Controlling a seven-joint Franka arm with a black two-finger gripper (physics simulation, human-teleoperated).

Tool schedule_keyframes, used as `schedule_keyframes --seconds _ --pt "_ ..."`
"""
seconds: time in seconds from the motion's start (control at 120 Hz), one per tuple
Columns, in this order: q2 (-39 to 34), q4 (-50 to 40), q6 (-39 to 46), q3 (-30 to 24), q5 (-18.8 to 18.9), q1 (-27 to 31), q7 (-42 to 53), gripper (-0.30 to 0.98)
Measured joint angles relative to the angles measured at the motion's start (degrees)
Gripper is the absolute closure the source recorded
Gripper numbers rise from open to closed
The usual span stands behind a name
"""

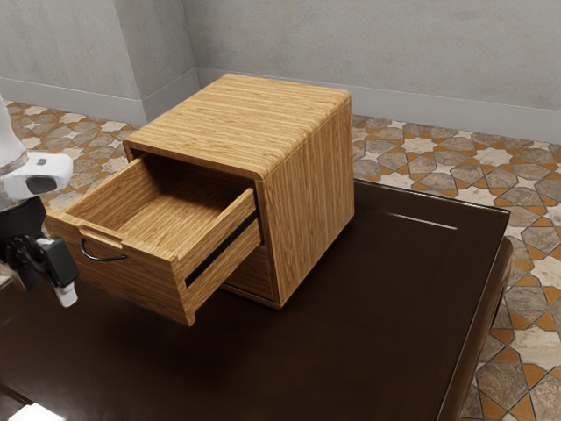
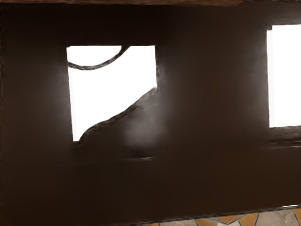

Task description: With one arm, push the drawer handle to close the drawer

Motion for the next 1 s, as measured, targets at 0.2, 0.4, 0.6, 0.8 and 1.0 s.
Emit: schedule_keyframes --seconds 0.2,0.4,0.6,0.8,1.0 --pt "5.3 -0.9 8.4 0.4 2.5 0.5 -0.5 0.38" --pt "6.9 -0.7 13.7 1.2 4.7 0.2 -0.8 0.66" --pt "8.2 -0.7 16.3 3.1 6.6 -0.2 -1.1 0.75" --pt "11.6 0.1 19.5 3.2 7.1 -0.6 -1.3 0.78" --pt "16.2 2.7 22.5 3.9 7.7 -1.1 -1.2 0.79"
